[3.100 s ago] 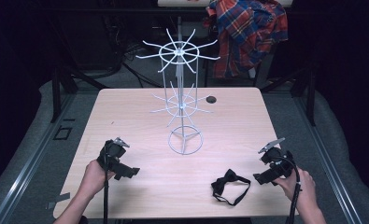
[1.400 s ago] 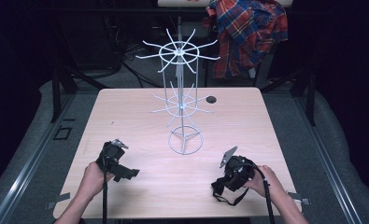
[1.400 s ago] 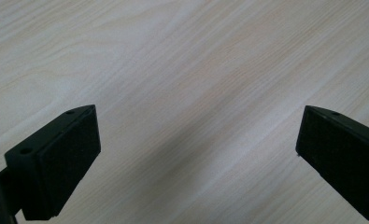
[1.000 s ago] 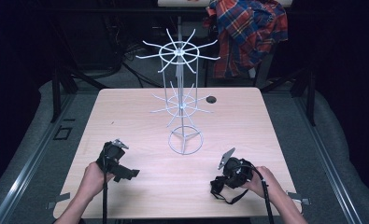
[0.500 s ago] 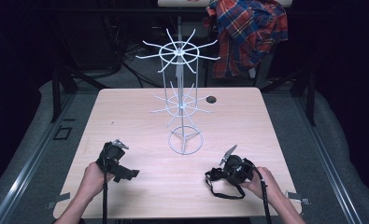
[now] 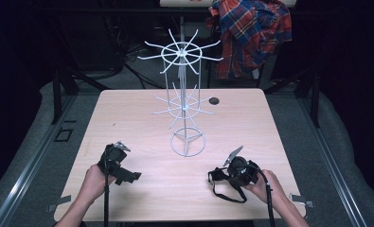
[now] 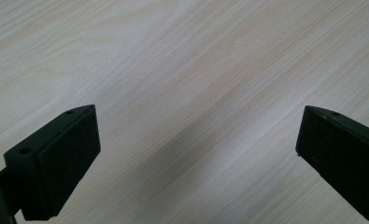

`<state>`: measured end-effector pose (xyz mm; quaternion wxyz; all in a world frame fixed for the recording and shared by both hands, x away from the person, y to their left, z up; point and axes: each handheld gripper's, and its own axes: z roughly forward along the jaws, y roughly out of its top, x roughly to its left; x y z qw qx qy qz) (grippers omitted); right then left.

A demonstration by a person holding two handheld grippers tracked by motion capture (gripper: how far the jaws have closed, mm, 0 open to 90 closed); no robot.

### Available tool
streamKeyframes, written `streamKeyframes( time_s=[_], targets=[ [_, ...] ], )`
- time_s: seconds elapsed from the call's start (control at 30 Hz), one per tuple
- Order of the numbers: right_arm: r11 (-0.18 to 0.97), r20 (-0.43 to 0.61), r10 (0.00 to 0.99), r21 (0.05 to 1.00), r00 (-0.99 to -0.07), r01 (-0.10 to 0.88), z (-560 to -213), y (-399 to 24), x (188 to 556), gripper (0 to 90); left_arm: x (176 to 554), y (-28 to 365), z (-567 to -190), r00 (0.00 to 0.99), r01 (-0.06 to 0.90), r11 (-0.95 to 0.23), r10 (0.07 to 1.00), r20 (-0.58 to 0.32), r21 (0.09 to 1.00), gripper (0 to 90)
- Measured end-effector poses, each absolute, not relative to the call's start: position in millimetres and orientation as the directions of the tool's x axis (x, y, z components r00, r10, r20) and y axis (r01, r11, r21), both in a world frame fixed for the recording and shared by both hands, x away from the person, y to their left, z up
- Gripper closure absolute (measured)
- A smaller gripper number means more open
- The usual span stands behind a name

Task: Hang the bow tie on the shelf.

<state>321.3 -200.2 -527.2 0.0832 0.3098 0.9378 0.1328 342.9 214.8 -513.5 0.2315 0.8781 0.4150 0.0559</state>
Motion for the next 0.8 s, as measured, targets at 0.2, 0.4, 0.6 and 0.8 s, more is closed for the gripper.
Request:
streamKeyframes(
  time_s=[0.2, 0.4, 0.6, 0.8],
  targets=[
    [0.762, -0.076, 0.614, 0.317, -0.786, 0.565, -523.1, -201.7, 321.0, 81.1, 341.6, 215.0, -512.0, 0.645, 0.702, -0.544, 0.759, -0.088, 0.46, 0.0],
    [0.737, -0.072, 0.635, 0.357, -0.77, 0.574, -515.5, -206.1, 319.3, 81.3, 341.7, 215.3, -511.6, 0.644, 0.703, -0.54, 0.759, -0.091, 0.463, 0.0],
    [0.696, -0.096, 0.673, 0.417, -0.733, 0.585, -503.7, -209.9, 318.5, 81.4, 341.5, 214.7, -511.2, 0.646, 0.7, -0.542, 0.758, -0.09, 0.464, 0.0],
    [0.677, -0.099, 0.689, 0.442, -0.718, 0.589, -498.8, -210.6, 319.6, 81.5, 341.6, 216.1, -510.8, 0.644, 0.701, -0.538, 0.759, -0.093, 0.468, 0.0]
  ],
)
